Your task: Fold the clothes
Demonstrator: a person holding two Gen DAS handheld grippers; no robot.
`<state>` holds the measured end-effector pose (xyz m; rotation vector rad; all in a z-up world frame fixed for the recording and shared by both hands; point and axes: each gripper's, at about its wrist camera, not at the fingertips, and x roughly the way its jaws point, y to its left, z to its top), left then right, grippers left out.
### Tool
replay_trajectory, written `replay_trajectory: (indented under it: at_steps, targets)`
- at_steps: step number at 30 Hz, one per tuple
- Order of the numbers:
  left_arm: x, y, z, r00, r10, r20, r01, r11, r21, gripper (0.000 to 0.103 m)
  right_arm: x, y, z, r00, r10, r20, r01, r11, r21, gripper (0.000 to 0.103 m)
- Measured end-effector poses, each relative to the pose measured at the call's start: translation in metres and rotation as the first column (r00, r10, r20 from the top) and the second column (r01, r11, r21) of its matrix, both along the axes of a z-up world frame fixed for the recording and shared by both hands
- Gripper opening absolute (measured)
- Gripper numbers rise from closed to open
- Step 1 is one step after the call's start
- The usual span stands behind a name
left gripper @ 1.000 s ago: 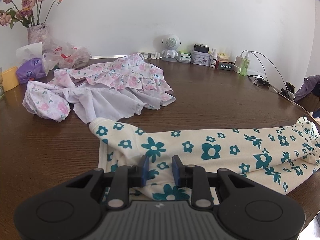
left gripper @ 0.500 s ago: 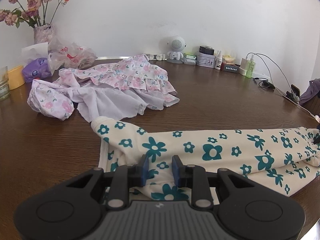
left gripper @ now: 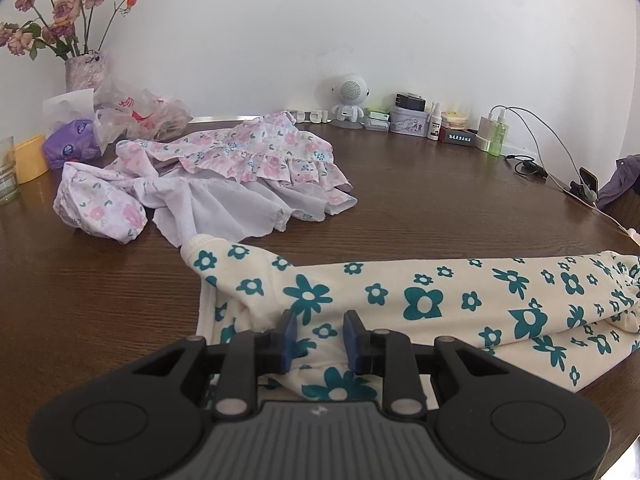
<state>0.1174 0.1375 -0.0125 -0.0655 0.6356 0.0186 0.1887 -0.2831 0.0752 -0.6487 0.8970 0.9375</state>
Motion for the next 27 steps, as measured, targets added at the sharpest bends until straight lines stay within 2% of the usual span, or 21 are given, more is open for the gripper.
replay_trajectory:
  at_steps: [1, 2, 4, 8, 11, 14, 15, 16, 18, 22, 27]
  targets:
    - [0.000, 0.000, 0.000, 1.000, 0.000, -0.001, 0.000, 1.000, 0.000, 0.024, -0.006, 0.006, 0.002, 0.999, 0.035, 0.006, -0.036, 0.999, 0.012, 0.103]
    - [0.000, 0.000, 0.000, 1.000, -0.001, -0.001, 0.001, 1.000, 0.001, 0.024, -0.009, 0.014, 0.000, 0.998, 0.061, 0.007, -0.061, 0.998, 0.002, 0.102]
    - [0.000, 0.000, 0.000, 1.000, -0.003, -0.003, 0.003, 1.000, 0.003, 0.024, -0.010, 0.030, -0.010, 0.994, 0.109, -0.004, -0.109, 0.993, -0.052, 0.102]
    - [0.000, 0.000, 0.000, 1.000, -0.001, -0.001, 0.001, 1.000, 0.001, 0.024, -0.001, 0.047, -0.038, 0.991, 0.132, -0.011, -0.132, 0.971, -0.198, 0.103]
    - [0.000, -0.001, 0.000, 1.000, 0.000, -0.001, 0.000, 1.000, 0.006, 0.024, 0.008, 0.041, -0.051, 0.991, 0.126, -0.046, -0.133, 0.969, -0.208, 0.102]
    - [0.000, -0.001, 0.001, 1.000, -0.009, -0.005, 0.010, 1.000, 0.019, 0.024, 0.018, 0.028, -0.051, 0.993, 0.071, -0.092, -0.086, 0.981, -0.171, 0.100]
    - [0.000, -0.001, 0.001, 1.000, -0.014, -0.007, 0.014, 1.000, 0.025, 0.024, 0.020, 0.024, -0.049, 0.993, 0.061, -0.099, -0.076, 0.985, -0.157, 0.090]
    - [0.001, -0.002, 0.001, 1.000, -0.017, -0.011, 0.018, 0.999, 0.031, 0.024, 0.020, 0.020, -0.045, 0.994, 0.052, -0.098, -0.066, 0.987, -0.144, 0.075]
    - [0.002, -0.002, 0.002, 1.000, -0.018, -0.019, 0.019, 0.999, 0.035, 0.025, 0.017, 0.016, -0.040, 0.995, 0.051, -0.082, -0.063, 0.986, -0.156, 0.057]
    - [0.003, -0.001, 0.002, 0.999, -0.023, -0.023, 0.024, 0.999, 0.034, 0.025, 0.016, 0.006, -0.040, 0.994, 0.034, -0.101, -0.052, 0.982, -0.182, 0.051]
    - [0.001, 0.000, 0.001, 1.000, -0.025, -0.013, 0.026, 0.999, 0.026, 0.025, 0.013, -0.003, -0.041, 0.996, -0.008, -0.091, -0.005, 0.988, -0.151, 0.050]
